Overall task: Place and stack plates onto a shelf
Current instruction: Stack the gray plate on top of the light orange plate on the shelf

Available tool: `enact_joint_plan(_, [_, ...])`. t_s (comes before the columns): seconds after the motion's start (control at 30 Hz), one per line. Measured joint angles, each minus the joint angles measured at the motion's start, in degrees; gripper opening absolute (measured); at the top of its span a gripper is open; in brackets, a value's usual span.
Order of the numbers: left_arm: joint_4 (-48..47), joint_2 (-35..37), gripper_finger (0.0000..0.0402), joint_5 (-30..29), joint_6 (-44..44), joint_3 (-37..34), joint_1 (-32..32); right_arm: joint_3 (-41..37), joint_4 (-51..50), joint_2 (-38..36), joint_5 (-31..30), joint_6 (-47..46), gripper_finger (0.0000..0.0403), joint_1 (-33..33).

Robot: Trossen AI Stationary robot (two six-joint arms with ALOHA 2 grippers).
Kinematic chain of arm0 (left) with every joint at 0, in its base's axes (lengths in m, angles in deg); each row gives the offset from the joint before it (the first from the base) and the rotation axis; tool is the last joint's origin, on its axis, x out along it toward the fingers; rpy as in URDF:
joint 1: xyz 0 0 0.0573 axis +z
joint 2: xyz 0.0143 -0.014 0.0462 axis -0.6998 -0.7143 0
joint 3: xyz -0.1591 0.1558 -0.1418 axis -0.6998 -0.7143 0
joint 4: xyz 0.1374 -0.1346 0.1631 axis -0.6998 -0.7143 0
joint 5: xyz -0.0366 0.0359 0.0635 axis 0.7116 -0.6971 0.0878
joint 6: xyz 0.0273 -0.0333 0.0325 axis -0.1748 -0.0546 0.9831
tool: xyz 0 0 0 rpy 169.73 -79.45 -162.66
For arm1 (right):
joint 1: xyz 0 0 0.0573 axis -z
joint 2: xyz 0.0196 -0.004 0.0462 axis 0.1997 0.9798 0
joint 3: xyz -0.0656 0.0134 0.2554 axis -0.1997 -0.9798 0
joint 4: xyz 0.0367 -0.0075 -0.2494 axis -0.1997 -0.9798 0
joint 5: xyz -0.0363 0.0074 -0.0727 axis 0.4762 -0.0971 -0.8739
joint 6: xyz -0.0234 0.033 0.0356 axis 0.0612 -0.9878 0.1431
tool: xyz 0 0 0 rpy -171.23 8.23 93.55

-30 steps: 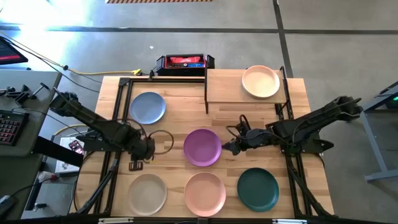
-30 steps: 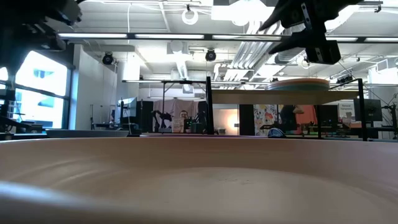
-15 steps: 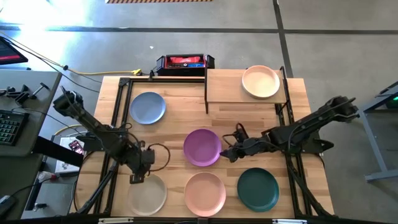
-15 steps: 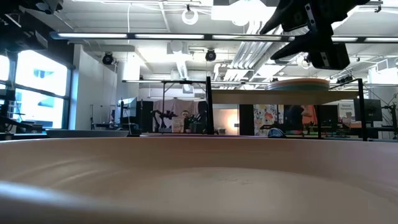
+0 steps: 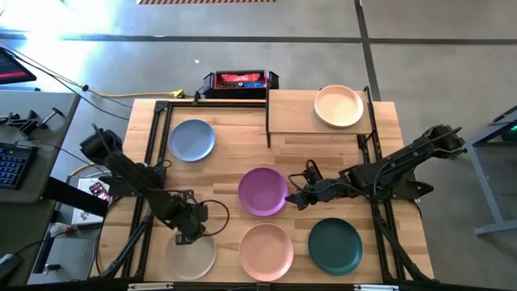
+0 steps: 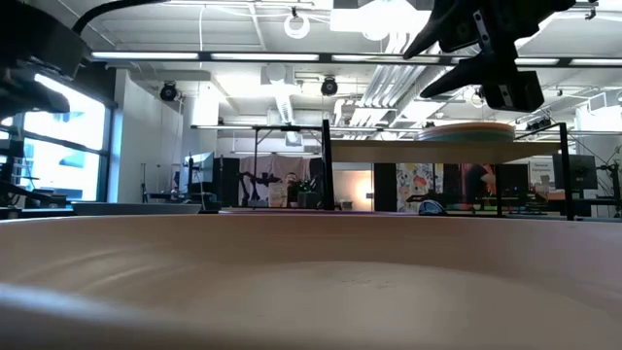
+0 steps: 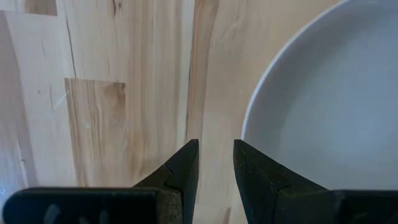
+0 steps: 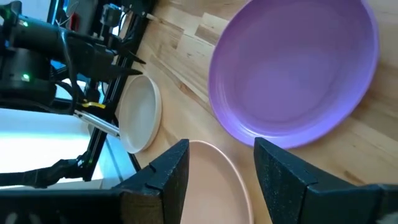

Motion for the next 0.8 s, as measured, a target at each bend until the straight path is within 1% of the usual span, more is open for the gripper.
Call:
enact_joint_plan(0.1, [0.44, -0.38, 0.0087, 0.34, 0.02, 0.0, 0.0, 0.0, 0.0, 0.0, -0.16, 0.02, 0.0163, 0.0])
enact_joint_plan(0.33, [4.85, -0.47, 0.0087, 1.55, 0.56, 0.01, -0.37, 0.02, -0.07, -0.04, -0.16, 0.44, 0.0163, 0.0])
enact_joint_plan(0.53, [4.98, -0.47, 0.0087, 1.5, 0.7, 0.01, -0.39, 0.0, -0.09, -0.04, -0.18, 0.55, 0.0163, 0.0])
enact_joint_plan(0.8, [5.76, -1.89, 0.0087, 1.29, 3.55, 0.02, -0.39, 0.02, -0.09, -0.04, -0.18, 0.68, 0.0163, 0.0])
